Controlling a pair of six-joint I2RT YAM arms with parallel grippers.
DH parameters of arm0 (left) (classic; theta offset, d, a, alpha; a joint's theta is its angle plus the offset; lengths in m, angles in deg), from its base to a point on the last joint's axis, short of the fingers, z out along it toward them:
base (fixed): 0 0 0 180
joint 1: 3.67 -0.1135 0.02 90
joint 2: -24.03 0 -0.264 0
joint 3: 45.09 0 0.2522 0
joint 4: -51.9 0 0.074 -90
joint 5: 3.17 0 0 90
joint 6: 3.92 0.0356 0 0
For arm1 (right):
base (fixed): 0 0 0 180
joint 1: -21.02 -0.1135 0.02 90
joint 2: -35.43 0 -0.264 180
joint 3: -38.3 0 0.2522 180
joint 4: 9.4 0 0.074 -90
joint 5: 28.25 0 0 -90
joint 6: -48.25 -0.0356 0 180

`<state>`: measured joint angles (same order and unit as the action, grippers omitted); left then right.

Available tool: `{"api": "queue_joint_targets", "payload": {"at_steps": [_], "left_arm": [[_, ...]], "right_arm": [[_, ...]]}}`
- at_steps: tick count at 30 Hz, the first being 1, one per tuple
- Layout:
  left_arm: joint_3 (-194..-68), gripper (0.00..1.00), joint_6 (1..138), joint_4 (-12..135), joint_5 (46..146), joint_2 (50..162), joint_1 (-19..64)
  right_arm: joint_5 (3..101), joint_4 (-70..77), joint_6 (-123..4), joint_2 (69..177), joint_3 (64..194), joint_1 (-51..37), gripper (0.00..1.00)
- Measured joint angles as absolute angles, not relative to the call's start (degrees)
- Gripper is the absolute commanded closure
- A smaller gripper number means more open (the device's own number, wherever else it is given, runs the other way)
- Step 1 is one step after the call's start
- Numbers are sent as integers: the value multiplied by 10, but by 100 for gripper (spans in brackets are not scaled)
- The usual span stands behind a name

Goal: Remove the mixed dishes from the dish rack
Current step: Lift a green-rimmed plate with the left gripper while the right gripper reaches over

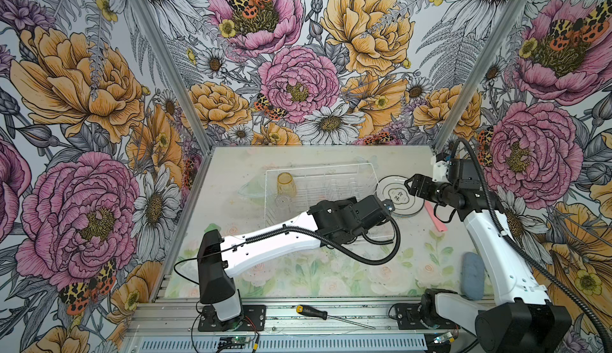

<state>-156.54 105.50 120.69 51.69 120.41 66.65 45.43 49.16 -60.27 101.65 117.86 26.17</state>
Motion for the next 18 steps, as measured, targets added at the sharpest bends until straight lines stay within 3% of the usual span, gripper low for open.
{"api": "queue_joint_targets", "payload": {"at_steps": [7,18], "left_arm": [[-1571,100,1009,1207,576,1171,619],[-1498,100,862,1083,828,1053,402]], "right_arm": [[443,491,-602,1016,1179,262,20],[333,447,-603,1018,1169,262,22]]}}
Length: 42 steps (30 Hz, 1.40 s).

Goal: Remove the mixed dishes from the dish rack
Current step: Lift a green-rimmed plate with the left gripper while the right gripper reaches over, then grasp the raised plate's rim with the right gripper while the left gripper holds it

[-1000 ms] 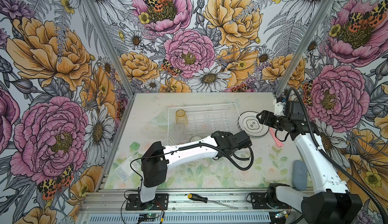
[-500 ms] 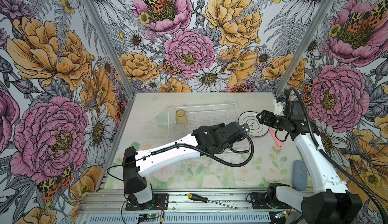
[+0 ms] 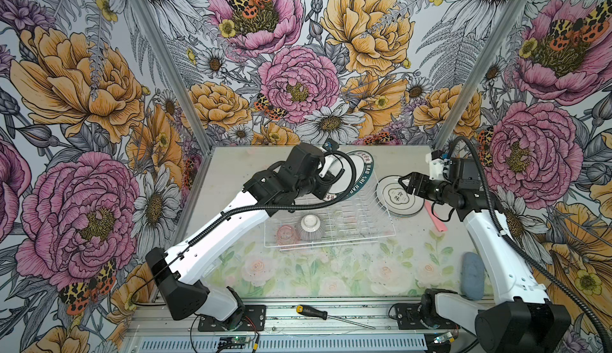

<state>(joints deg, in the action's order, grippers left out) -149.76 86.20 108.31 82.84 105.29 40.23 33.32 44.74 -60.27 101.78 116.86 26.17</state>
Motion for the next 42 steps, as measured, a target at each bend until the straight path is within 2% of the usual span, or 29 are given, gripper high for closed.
{"api": "queue_joint_targets", "payload": {"at_steps": [6,12,23,30,33,38,40,42], "left_arm": [[-1389,100,728,933,1001,1030,299],[-1349,100,639,835,1097,1048,276],[-1339,100,534,688,1194,1110,273],[-1339,100,488,637,1230,1154,283],[-1340,100,462,604,1251,1171,288],[-1340,100,413,539,1283,1196,292],[-1345,100,399,521,1290,1208,295],[-1349,100,391,512,1294,1217,296]], "right_arm": [[224,391,-610,1017,1149,261,24],[128,326,-639,1010,1128,250,24],[65,259,-673,1006,1126,231,26],[55,210,-703,1009,1121,223,31],[53,182,-719,1012,1117,221,35],[49,133,-753,1023,1110,221,57],[45,94,-776,1027,1098,221,60],[43,53,-804,1030,1082,221,67]]}}
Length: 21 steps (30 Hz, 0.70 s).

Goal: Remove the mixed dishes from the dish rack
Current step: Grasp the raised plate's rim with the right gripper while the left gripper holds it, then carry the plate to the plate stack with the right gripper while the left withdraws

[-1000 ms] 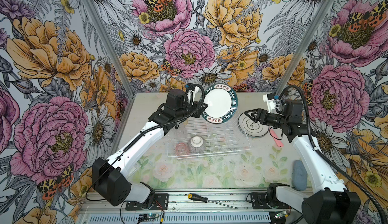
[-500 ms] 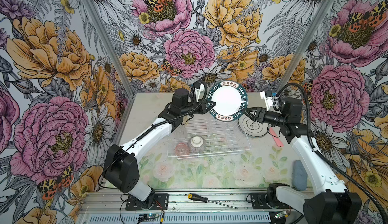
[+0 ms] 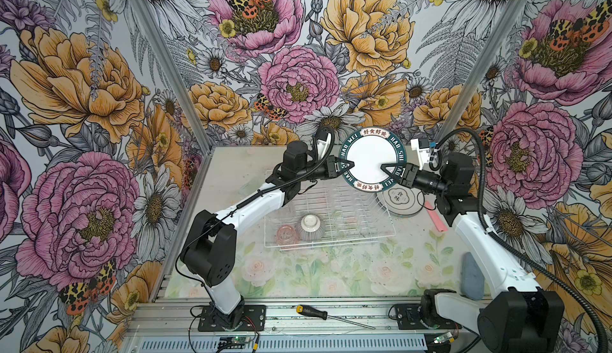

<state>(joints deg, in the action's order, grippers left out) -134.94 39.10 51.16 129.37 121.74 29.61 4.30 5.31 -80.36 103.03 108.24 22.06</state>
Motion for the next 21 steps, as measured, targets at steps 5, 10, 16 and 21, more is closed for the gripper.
{"api": "queue_joint_targets", "payload": {"at_steps": [5,10,16,21], "left_arm": [[-1351,99,387,494,1300,1224,296],[-1355,80,400,505,1291,1224,298],[-1358,62,453,576,1280,1211,299],[-1356,62,511,657,1248,1179,298]], "right_arm": [[56,-2,-854,1048,1072,221,95],[59,-11,-859,1053,1070,221,100],[60,-10,-859,1053,1070,230,100],[78,9,-857,1053,1070,273,100]]}}
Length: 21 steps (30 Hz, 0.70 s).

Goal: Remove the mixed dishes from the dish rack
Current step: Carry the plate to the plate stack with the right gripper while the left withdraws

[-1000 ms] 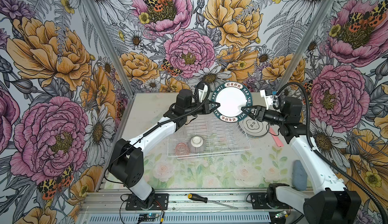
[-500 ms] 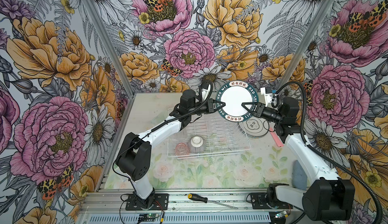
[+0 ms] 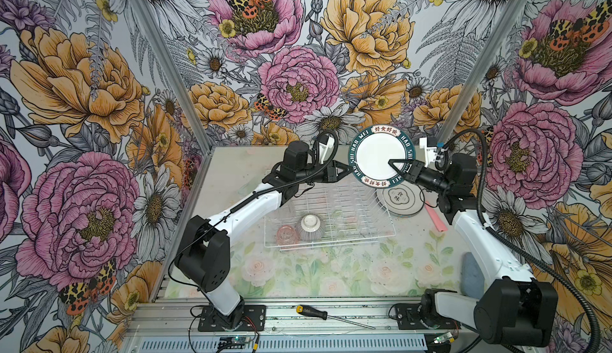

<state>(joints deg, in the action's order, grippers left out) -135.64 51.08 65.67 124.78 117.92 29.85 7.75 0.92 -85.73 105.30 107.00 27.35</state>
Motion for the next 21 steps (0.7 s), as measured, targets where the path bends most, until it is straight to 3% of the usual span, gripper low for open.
{"api": "queue_joint_targets", "payload": {"at_steps": [10,21], "left_arm": [[-1340,62,654,862,1085,1064,284],[-1311,61,701,913,1021,997,242]], "right_arm": [[182,134,-806,1089,1070,410,100],[302,240,-733,1168,1066,437,100]]}}
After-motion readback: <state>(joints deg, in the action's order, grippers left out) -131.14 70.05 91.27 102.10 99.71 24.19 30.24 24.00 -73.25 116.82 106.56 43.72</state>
